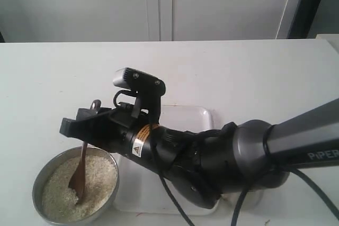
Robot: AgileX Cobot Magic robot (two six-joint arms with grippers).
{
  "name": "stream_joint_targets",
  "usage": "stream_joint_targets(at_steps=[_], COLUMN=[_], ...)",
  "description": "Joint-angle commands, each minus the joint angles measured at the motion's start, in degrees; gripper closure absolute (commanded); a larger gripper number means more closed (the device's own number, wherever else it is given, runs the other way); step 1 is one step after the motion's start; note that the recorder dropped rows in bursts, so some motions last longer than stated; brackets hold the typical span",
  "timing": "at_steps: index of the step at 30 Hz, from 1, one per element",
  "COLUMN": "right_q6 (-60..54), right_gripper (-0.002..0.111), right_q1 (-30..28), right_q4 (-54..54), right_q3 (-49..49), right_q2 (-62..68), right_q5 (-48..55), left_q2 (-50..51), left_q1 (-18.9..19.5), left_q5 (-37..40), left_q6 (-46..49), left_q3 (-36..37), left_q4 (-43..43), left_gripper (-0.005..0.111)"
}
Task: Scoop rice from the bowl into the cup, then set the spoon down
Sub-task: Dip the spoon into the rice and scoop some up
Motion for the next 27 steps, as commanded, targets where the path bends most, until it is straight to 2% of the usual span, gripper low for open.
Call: stream_joint_targets(at_steps=[1, 10, 18, 27], right_q6=[0.9, 6.5, 7.0, 12.0], right_gripper=[0.108, 0.108, 0.108, 0.108], right_q1=[-0.1, -0.1, -0.1, -0.1], right_q4=[4.0, 3.9, 6.1, 10.5], right_q3=[1.8, 3.0, 3.3, 7.1], right_q2=[-0.1, -0.1, -0.1, -0.1], right_q5=[-3.7, -5.5, -5.1, -11.1], left_q2=[-0.2, -0.2, -0.2, -0.2], left_q1=[-0.3, -0.3, -0.3, -0.3], left_q5=[0.2, 0.2, 0.2, 0.2], left_q6=[0.1, 0.1, 0.1, 0.1], left_q3=[0.3, 0.3, 0.3, 0.3], left_q4=[-0.4, -0.4, -0.4, -0.4], left_gripper=[0.092, 0.092, 0.092, 0.092])
